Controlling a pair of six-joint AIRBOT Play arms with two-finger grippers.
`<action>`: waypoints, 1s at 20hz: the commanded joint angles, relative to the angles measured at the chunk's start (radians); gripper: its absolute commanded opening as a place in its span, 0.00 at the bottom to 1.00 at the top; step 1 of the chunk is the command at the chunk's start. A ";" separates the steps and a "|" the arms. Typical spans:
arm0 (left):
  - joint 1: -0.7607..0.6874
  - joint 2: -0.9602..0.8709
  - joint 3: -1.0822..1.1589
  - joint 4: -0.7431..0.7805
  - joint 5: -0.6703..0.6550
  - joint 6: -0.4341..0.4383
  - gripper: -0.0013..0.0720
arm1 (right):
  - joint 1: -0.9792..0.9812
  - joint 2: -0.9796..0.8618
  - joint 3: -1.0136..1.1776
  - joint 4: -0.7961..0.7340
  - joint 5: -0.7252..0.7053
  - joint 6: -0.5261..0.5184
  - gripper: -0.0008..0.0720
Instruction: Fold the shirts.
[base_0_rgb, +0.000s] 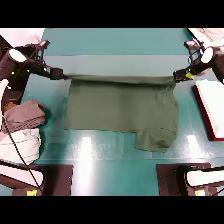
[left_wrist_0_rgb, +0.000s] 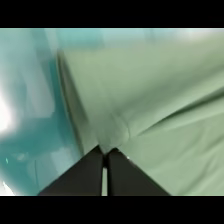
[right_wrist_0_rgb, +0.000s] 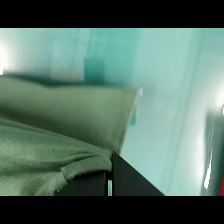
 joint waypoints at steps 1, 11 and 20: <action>0.000 -0.001 -0.106 0.029 0.003 0.011 0.05 | 0.005 0.064 -0.154 -0.031 -0.060 0.026 0.04; 0.000 0.000 -0.114 0.035 -0.129 -0.069 0.98 | -0.047 0.088 -0.042 0.021 0.203 0.026 0.64; 0.083 0.039 -0.082 0.037 -0.380 -0.095 0.98 | -0.169 0.328 -0.343 0.038 0.277 -0.042 0.60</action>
